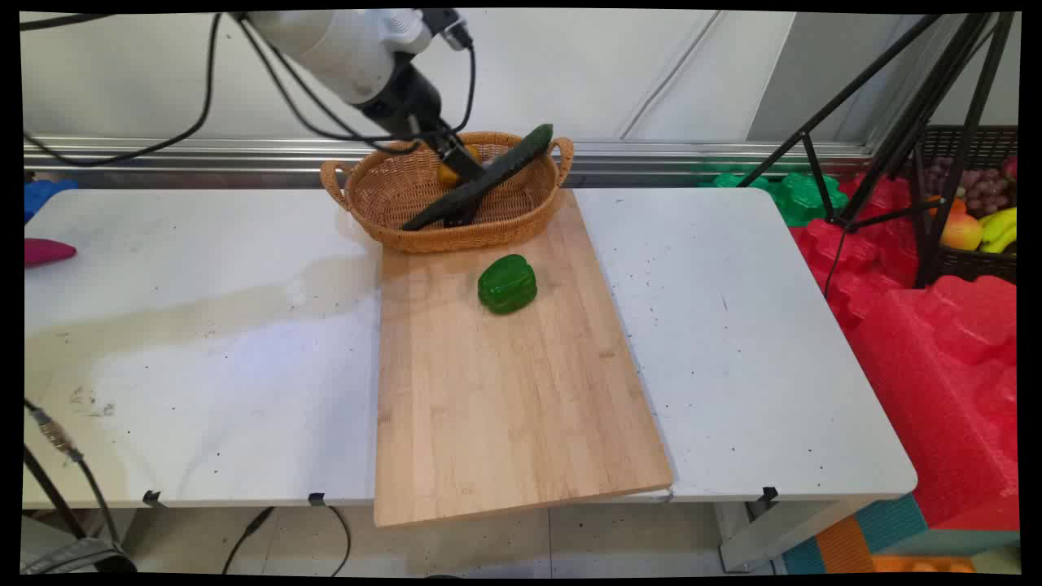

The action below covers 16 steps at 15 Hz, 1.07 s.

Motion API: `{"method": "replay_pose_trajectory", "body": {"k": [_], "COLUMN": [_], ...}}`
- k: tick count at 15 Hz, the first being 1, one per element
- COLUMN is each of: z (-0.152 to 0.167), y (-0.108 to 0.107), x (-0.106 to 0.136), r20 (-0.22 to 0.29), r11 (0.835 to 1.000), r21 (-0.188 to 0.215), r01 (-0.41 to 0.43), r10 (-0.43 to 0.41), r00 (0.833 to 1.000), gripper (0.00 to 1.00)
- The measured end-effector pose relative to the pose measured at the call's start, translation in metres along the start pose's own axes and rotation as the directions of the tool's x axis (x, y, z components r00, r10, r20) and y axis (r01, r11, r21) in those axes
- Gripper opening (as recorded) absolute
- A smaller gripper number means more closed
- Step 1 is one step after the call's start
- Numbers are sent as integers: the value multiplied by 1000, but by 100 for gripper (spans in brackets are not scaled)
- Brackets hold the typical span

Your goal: Pick up the cucumber from the vegetable basket

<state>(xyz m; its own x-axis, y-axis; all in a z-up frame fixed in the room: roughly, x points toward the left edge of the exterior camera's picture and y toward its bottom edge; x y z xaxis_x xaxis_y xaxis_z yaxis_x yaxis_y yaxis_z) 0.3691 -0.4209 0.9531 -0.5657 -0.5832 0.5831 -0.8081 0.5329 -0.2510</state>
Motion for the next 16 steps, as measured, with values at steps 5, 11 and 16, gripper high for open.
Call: {"method": "replay_pose_trajectory", "body": {"k": [5,11,16], "z": [52,117,160], "y": [-31,-53,-58], "x": [28,41,40], "r20": [27,95,142], "r11": [999,999,999], "r21": [28,12,-9], "r01": [35,31,35], "r10": [-35,-32,-33], "r00": [999,995,989], "gripper": [100,100,100]}}
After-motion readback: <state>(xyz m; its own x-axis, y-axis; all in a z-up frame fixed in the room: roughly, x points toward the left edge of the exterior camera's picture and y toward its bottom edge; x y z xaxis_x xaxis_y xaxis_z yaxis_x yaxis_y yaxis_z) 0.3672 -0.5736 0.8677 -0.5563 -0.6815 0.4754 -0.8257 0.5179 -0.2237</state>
